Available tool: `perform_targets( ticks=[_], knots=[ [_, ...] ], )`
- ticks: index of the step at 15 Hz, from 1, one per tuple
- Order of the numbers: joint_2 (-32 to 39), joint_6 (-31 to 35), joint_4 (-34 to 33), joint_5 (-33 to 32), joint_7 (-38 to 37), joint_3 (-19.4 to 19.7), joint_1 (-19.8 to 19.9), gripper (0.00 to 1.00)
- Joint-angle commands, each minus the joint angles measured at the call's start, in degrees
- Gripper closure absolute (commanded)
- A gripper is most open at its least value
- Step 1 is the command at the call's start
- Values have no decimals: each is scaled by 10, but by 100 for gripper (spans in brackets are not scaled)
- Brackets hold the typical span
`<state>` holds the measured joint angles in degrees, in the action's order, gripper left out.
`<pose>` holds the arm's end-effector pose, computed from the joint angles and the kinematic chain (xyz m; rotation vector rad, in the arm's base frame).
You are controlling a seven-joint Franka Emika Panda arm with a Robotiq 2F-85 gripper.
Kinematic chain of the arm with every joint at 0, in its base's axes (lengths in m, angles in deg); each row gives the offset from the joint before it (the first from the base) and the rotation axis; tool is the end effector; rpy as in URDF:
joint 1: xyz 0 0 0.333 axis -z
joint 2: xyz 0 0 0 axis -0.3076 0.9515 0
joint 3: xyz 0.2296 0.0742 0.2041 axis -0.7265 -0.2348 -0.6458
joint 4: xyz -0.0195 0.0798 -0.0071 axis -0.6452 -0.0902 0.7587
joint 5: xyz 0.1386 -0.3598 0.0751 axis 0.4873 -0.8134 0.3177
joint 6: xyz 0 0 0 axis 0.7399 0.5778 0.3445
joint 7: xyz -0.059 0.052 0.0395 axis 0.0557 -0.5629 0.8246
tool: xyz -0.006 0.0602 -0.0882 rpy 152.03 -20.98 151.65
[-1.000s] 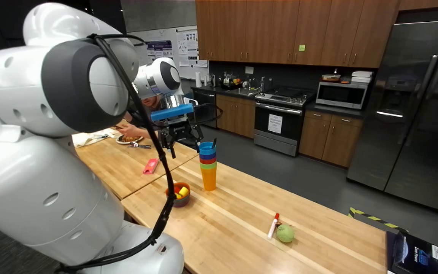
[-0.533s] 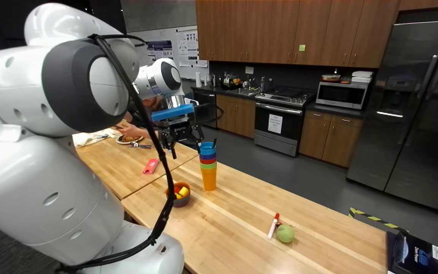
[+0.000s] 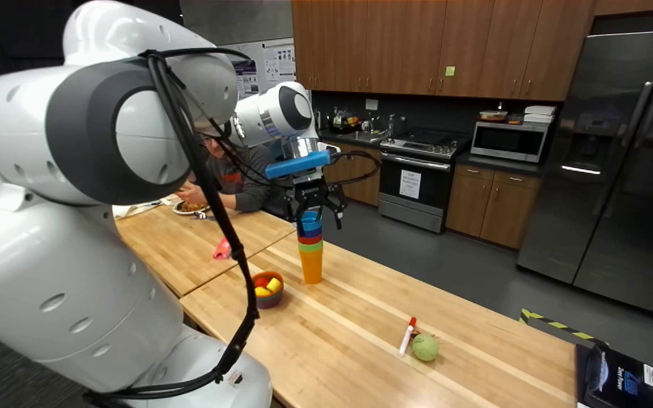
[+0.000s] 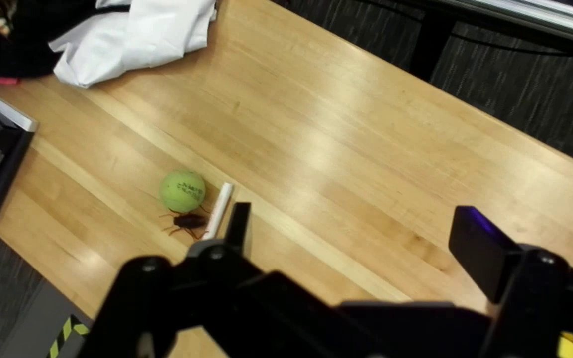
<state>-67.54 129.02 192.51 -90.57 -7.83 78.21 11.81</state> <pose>0.4207 0.0567 0.5048 2.7471 0.4415 -0.4464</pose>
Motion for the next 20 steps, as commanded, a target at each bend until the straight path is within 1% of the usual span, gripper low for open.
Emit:
perform_targets(
  ticks=[1, 5, 8, 10, 11, 20],
  knots=[
    [22, -4, -37, -24, 3, 32, 34, 0],
    [43, -2, -70, -43, -2, 62, 66, 0],
    [57, 0, -88, -48, -10, 72, 79, 0],
    [65, -2, -98, -49, -23, 72, 83, 0],
    [50, 3, -78, -40, -7, 73, 79, 0],
    [55, 3, -79, -40, -8, 72, 79, 0]
  ],
)
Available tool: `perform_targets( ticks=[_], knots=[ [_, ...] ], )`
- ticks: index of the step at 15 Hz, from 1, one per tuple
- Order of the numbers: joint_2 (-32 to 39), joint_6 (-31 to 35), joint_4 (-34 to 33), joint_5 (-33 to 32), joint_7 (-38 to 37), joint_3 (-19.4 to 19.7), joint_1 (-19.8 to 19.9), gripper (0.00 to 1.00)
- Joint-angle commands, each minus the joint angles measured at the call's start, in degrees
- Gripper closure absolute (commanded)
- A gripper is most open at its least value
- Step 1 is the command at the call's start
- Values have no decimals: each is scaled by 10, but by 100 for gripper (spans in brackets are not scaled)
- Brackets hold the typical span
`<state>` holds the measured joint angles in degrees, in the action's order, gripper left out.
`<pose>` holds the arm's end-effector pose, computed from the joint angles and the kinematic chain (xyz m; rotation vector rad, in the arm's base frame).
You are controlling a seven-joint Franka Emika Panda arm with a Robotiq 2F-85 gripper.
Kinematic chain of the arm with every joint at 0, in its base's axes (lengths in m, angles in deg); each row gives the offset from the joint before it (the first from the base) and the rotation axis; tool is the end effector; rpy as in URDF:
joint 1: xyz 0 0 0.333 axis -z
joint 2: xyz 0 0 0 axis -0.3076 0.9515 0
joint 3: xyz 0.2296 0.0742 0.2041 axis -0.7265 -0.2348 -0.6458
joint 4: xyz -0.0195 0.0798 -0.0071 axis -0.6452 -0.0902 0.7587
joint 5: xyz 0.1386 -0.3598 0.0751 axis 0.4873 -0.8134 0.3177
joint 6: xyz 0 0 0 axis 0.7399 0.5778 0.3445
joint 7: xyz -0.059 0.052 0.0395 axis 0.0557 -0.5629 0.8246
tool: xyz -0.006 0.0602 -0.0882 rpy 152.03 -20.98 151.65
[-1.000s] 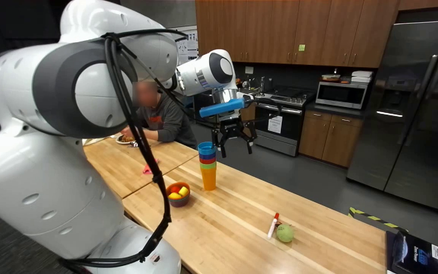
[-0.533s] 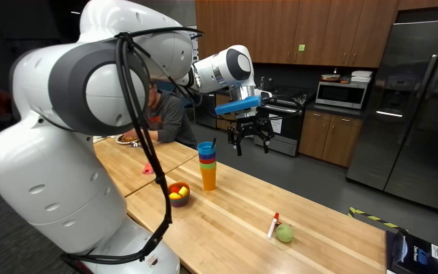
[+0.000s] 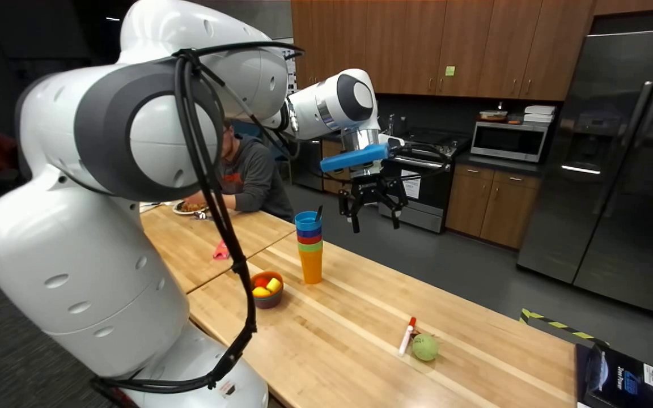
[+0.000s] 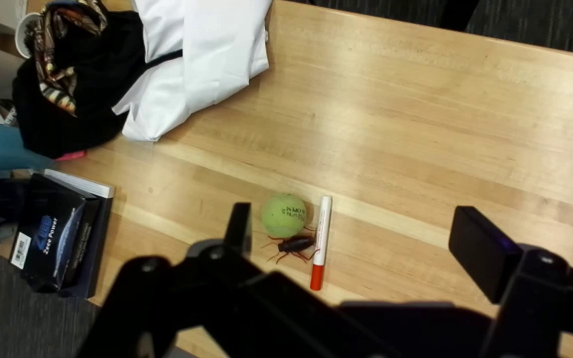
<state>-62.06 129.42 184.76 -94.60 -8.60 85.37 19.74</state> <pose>0.4586 -0.0684 0.5248 2.7852 0.0769 -0.4335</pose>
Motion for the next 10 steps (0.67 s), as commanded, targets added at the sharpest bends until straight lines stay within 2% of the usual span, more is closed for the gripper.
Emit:
perform_targets(
  ticks=[1, 6, 10],
  knots=[
    [1, -3, -1, 1, -1, 0, -1, 0],
    [3, -6, 14, 6, -1, -10, -10, 0],
    [0, -7, 52, 19, -4, -36, -37, 0]
  ],
)
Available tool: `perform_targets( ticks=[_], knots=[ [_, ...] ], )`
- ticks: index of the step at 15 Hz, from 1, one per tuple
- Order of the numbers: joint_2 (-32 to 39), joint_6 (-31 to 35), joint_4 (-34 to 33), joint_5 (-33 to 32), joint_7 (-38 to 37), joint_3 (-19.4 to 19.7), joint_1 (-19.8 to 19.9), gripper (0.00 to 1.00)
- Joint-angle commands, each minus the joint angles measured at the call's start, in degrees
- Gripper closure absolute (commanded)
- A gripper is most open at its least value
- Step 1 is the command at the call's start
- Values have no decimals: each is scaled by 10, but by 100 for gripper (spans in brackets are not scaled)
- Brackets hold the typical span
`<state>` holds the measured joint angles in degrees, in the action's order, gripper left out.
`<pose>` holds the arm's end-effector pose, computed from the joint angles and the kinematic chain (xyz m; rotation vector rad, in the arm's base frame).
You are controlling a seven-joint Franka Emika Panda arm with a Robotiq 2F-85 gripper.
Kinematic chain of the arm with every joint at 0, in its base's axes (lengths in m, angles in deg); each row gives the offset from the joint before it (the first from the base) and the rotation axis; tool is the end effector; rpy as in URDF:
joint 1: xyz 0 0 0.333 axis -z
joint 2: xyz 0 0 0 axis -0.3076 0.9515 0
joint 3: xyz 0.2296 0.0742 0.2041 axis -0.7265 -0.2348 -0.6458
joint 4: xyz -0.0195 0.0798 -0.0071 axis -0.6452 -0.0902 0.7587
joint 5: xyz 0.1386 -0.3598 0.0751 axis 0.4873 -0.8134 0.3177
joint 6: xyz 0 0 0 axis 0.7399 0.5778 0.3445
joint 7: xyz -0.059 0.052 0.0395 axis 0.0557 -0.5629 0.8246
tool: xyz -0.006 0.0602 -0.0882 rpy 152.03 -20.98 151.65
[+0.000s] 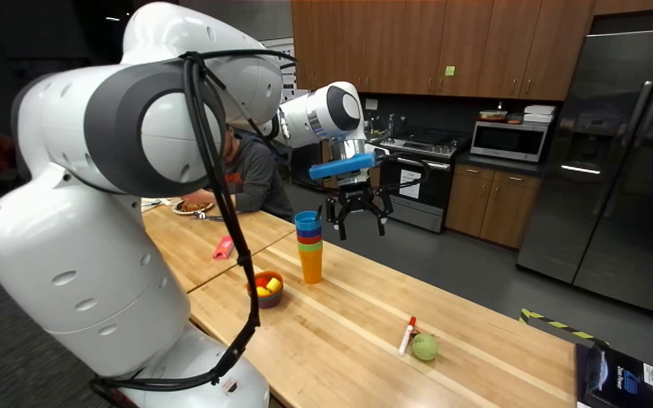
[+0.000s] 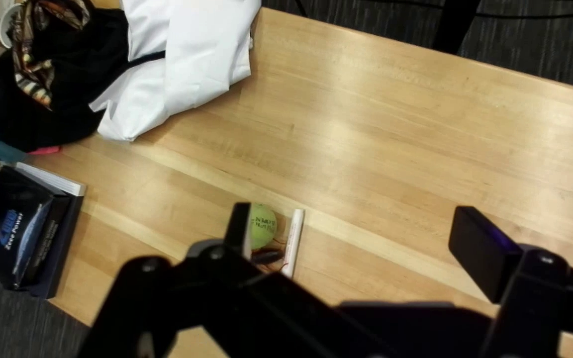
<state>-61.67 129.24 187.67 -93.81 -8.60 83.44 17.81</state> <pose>0.4553 -0.0350 0.4988 2.7689 0.1786 -0.5025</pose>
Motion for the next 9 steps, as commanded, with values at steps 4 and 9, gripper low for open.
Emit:
perform_targets(
  ticks=[4, 9],
  knots=[
    [-13, -6, 77, 28, 0, -54, -55, 0],
    [14, -10, 95, 50, 1, -115, -114, 0]
  ],
)
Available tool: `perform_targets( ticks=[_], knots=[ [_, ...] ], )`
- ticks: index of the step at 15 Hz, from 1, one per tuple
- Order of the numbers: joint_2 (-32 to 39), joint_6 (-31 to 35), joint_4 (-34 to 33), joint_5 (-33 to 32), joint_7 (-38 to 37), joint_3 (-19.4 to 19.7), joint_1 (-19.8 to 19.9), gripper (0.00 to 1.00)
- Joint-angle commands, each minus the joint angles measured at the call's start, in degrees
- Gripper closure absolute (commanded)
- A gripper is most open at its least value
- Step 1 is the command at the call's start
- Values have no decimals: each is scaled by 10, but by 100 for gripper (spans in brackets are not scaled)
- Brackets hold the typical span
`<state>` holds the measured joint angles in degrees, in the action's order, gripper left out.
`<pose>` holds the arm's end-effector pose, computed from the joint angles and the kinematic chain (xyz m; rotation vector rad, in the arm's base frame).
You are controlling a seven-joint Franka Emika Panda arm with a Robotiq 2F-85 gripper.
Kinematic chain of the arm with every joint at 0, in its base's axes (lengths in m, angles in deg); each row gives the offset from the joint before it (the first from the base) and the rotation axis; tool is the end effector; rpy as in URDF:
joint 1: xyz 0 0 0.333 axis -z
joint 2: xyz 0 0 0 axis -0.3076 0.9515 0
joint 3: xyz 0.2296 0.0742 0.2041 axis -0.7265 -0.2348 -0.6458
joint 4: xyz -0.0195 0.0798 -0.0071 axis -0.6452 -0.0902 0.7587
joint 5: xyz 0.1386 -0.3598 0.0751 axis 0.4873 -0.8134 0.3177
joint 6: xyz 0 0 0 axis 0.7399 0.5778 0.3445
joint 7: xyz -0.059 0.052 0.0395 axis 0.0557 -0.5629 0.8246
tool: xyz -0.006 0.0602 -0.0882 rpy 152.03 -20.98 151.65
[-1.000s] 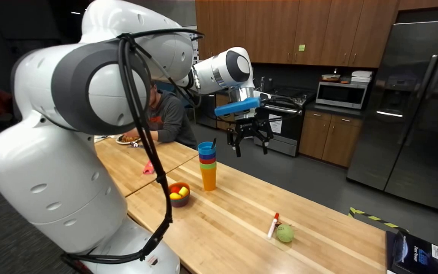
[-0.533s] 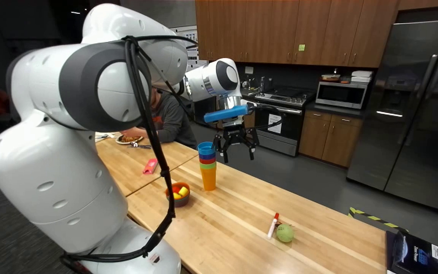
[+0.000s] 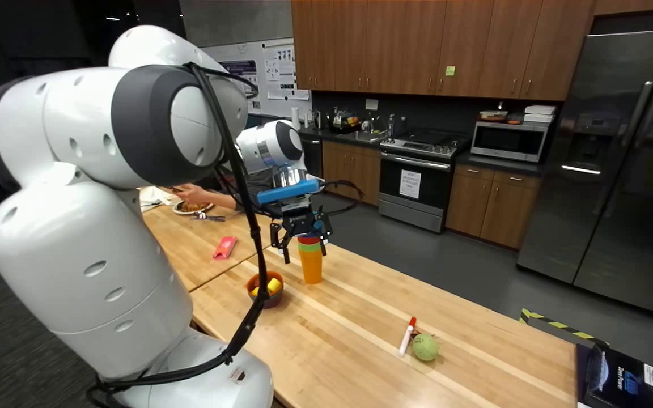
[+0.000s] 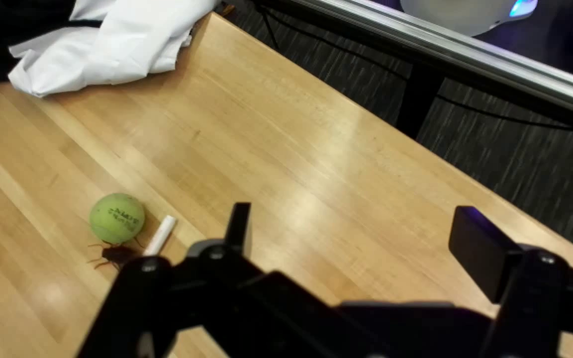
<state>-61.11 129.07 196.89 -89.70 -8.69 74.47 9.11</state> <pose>0.4114 0.1036 0.4239 2.6465 0.5901 -0.6747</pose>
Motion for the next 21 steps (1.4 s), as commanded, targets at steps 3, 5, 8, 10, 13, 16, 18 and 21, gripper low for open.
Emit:
perform_targets(
  ticks=[3, 5, 8, 10, 13, 16, 18, 21],
  knots=[
    [26, -6, -3, 16, 8, -56, -56, 0],
    [35, -1, -6, 17, 12, -67, -68, 0],
    [31, 0, 4, 12, 0, -68, -68, 0],
    [31, 0, 4, 12, 0, -67, -67, 0],
    [31, 0, 4, 12, 0, -64, -65, 0],
    [31, 0, 4, 12, 0, -64, -65, 0],
    [31, 1, 0, 14, 1, -63, -64, 0],
    [20, -4, -3, 7, 5, -54, -56, 0]
  ],
)
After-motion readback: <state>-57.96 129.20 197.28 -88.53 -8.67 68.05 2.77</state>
